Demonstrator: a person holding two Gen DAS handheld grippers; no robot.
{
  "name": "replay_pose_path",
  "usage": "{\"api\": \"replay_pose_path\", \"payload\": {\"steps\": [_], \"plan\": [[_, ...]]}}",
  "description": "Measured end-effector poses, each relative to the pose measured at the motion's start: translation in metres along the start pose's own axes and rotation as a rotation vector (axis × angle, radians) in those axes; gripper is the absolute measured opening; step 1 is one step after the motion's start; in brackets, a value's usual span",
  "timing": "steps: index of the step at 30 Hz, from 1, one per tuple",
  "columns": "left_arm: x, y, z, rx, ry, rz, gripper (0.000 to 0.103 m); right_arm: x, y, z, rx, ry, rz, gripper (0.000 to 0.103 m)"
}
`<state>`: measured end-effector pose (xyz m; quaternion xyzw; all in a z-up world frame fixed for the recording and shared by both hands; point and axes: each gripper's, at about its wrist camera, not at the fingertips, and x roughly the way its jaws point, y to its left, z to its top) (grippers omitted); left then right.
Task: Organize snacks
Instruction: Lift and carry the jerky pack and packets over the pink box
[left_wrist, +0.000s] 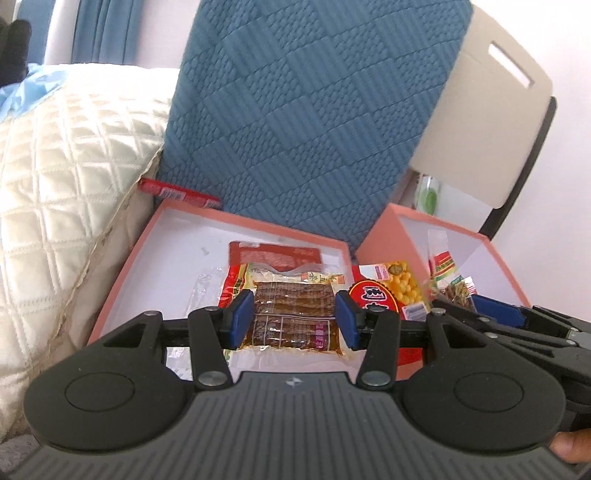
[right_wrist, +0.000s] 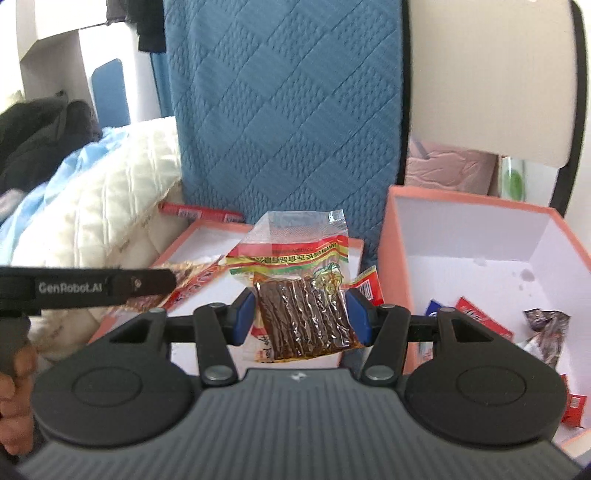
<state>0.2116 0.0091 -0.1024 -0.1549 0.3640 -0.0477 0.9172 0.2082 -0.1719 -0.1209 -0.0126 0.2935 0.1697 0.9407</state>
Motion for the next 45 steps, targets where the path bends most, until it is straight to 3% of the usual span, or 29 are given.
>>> {"api": "replay_pose_path", "payload": {"steps": [13, 22, 34, 45], "plan": [[-0.048, -0.047, 0.042, 0.013, -0.106, -0.076, 0.054, -0.065, -0.032, 0.045, -0.008, -0.125, -0.067, 0.056], [-0.058, -0.090, 0.063, 0.048, -0.140, -0.126, 0.054, -0.091, -0.043, 0.067, -0.033, -0.186, -0.101, 0.056], [-0.031, -0.154, 0.058, 0.106, -0.105, -0.198, 0.054, -0.113, -0.090, 0.058, -0.002, -0.194, -0.170, 0.056], [0.018, -0.202, 0.030, 0.157, -0.007, -0.231, 0.054, -0.104, -0.144, 0.024, 0.066, -0.116, -0.228, 0.056]]}}
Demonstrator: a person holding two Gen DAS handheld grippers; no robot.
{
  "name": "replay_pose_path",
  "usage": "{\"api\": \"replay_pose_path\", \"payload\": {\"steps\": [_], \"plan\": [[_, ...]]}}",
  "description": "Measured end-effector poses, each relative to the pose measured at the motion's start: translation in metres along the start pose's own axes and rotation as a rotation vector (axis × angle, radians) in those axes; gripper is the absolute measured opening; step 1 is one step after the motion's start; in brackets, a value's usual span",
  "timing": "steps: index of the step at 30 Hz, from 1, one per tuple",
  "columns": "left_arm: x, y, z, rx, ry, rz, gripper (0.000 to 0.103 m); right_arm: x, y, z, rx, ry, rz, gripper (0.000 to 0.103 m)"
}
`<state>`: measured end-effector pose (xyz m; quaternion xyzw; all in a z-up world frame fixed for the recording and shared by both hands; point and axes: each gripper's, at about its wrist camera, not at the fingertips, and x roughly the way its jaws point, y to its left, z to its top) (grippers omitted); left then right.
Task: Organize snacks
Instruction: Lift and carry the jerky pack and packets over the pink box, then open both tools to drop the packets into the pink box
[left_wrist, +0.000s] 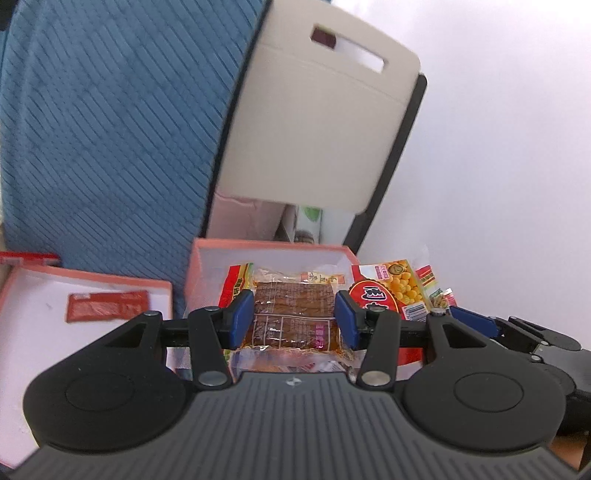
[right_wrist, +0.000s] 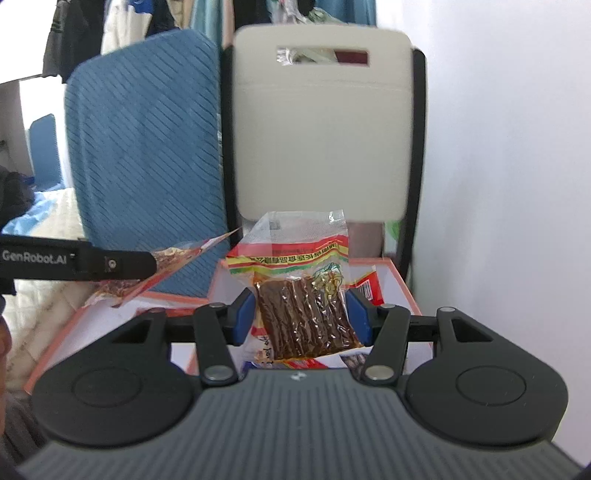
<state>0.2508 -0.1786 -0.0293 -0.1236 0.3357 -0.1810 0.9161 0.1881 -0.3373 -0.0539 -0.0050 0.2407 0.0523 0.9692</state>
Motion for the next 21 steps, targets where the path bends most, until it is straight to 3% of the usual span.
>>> {"api": "replay_pose_path", "payload": {"steps": [21], "plan": [[0.088, -0.004, -0.038, 0.005, 0.184, -0.015, 0.054, 0.076, -0.036, -0.048, 0.085, 0.175, -0.041, 0.057]]}}
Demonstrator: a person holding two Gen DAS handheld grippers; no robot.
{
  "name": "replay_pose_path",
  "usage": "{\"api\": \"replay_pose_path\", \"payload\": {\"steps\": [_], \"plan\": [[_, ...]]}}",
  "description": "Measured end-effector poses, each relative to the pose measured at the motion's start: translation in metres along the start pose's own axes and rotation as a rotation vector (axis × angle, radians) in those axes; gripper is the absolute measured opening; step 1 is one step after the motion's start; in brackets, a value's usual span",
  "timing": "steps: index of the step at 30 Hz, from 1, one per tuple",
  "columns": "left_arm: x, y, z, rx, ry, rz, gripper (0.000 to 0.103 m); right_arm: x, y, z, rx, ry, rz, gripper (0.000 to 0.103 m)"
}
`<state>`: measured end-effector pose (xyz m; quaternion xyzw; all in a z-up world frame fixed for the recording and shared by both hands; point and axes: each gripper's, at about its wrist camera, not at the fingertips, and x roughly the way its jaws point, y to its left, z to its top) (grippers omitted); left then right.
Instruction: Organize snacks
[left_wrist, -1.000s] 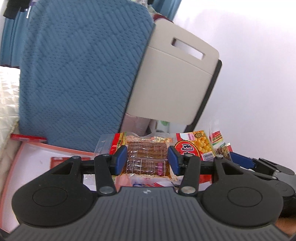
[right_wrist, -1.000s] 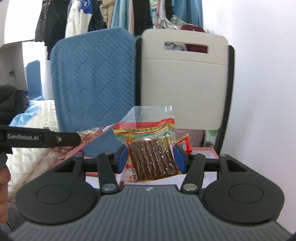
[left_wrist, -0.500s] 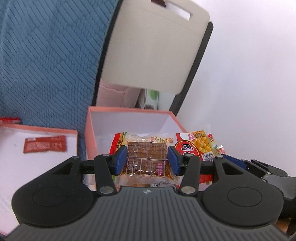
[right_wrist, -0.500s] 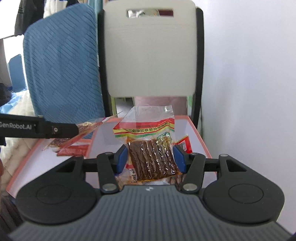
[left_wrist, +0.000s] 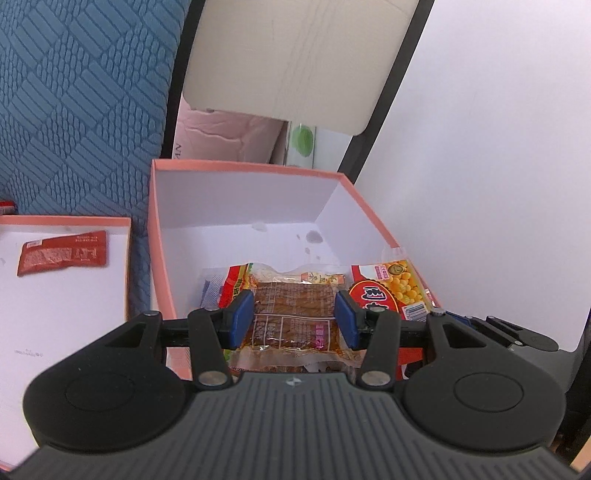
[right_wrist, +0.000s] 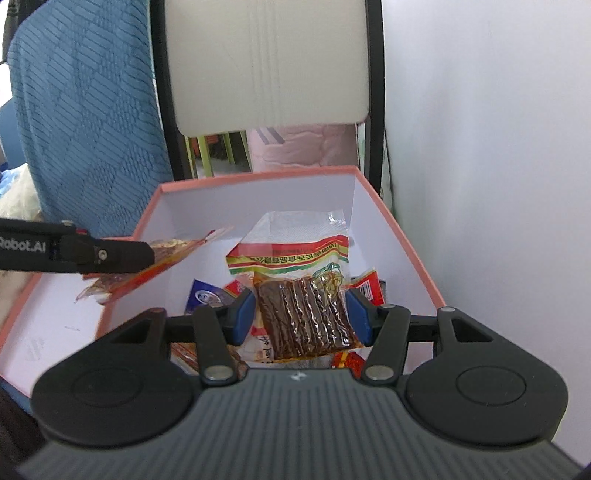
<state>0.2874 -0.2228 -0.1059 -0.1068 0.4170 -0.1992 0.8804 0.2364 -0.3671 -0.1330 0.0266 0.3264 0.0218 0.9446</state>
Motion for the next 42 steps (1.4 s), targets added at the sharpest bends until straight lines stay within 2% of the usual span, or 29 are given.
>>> {"api": "replay_pose_path", "payload": {"steps": [4, 6, 7, 8, 11, 14, 20, 30, 42], "plan": [[0.006, 0.006, -0.001, -0.016, 0.013, 0.004, 0.054, 0.009, 0.000, -0.006, 0.004, 0.023, -0.003, 0.058], [0.007, 0.009, 0.000, -0.021, 0.013, 0.012, 0.064, 0.010, 0.000, -0.007, 0.009, 0.030, -0.007, 0.061], [0.007, 0.009, 0.001, -0.019, 0.012, 0.021, 0.076, 0.010, 0.000, -0.008, 0.012, 0.034, -0.010, 0.062], [0.006, 0.009, 0.002, -0.015, 0.007, 0.033, 0.083, 0.011, 0.000, -0.008, 0.013, 0.036, -0.015, 0.065], [-0.003, 0.007, 0.005, 0.015, -0.017, 0.051, 0.084, 0.008, -0.003, -0.006, 0.018, 0.035, -0.031, 0.069], [-0.017, 0.008, 0.011, 0.014, -0.037, 0.045, 0.085, 0.003, -0.005, -0.002, 0.034, 0.022, -0.055, 0.081], [-0.061, 0.002, 0.021, 0.032, -0.110, 0.028, 0.085, -0.030, -0.004, 0.013, 0.049, -0.045, -0.045, 0.081], [-0.149, -0.013, 0.029, 0.096, -0.258, 0.002, 0.085, -0.114, 0.017, 0.043, 0.038, -0.214, -0.004, 0.081], [-0.228, -0.016, 0.005, 0.120, -0.368, -0.018, 0.086, -0.192, 0.042, 0.031, 0.027, -0.327, 0.023, 0.081]]}}
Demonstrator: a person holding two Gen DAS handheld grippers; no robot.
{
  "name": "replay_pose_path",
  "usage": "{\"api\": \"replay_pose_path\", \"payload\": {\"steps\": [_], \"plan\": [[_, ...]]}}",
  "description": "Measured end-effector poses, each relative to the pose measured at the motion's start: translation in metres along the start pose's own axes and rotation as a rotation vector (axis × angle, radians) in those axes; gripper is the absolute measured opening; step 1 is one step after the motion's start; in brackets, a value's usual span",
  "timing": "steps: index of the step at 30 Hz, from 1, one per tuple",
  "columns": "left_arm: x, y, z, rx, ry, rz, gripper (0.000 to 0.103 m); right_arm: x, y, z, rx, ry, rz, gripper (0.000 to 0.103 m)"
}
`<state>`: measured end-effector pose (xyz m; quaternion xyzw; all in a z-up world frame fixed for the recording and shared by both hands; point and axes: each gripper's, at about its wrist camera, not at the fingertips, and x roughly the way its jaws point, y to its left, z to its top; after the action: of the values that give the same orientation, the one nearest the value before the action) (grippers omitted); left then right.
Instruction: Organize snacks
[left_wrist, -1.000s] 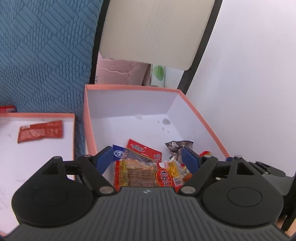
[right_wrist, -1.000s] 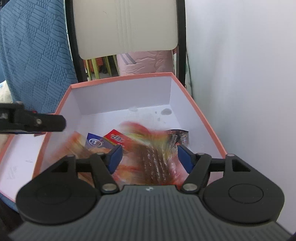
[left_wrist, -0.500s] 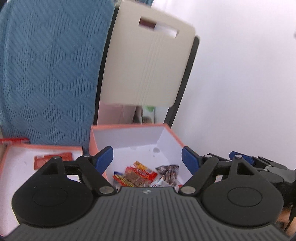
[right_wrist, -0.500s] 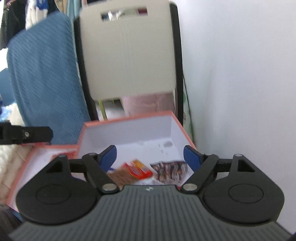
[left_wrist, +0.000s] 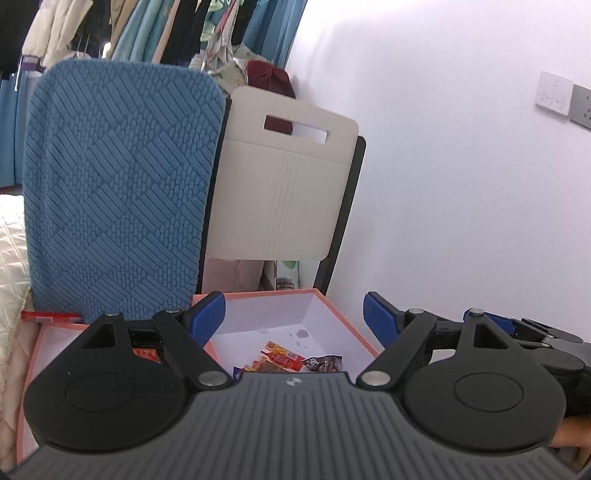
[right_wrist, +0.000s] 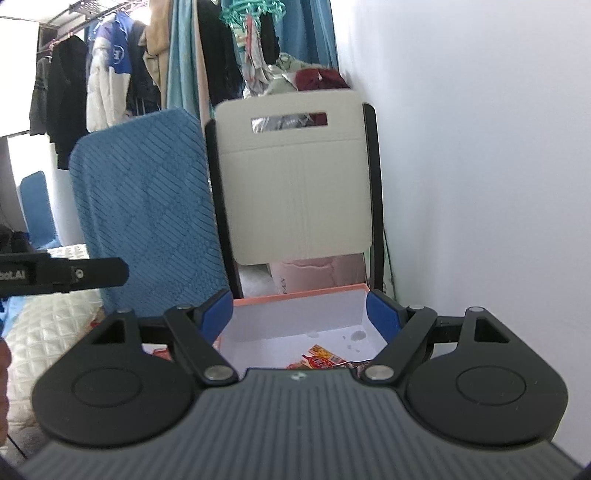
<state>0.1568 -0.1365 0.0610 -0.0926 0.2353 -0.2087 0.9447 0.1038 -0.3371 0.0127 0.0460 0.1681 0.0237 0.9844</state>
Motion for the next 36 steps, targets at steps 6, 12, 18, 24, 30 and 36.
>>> {"api": "replay_pose_path", "payload": {"steps": [6, 12, 18, 24, 30, 36], "plan": [[-0.031, 0.001, -0.012, -0.005, -0.023, -0.008, 0.087, -0.026, 0.017, -0.007, -0.011, -0.015, 0.013, 0.081], [-0.058, -0.003, -0.025, 0.016, -0.053, 0.019, 0.095, -0.046, 0.027, -0.018, -0.010, -0.018, 0.020, 0.081], [-0.079, -0.005, -0.038, 0.021, -0.055, 0.035, 0.100, -0.059, 0.035, -0.029, -0.017, -0.005, 0.024, 0.081], [-0.090, -0.009, -0.055, 0.016, -0.031, 0.054, 0.102, -0.068, 0.038, -0.044, -0.002, 0.013, 0.021, 0.081], [-0.099, -0.009, -0.069, 0.015, -0.015, 0.076, 0.102, -0.075, 0.040, -0.056, -0.011, 0.025, 0.014, 0.081], [-0.100, -0.009, -0.080, 0.015, 0.006, 0.098, 0.102, -0.081, 0.040, -0.069, -0.009, 0.038, 0.012, 0.081]]}}
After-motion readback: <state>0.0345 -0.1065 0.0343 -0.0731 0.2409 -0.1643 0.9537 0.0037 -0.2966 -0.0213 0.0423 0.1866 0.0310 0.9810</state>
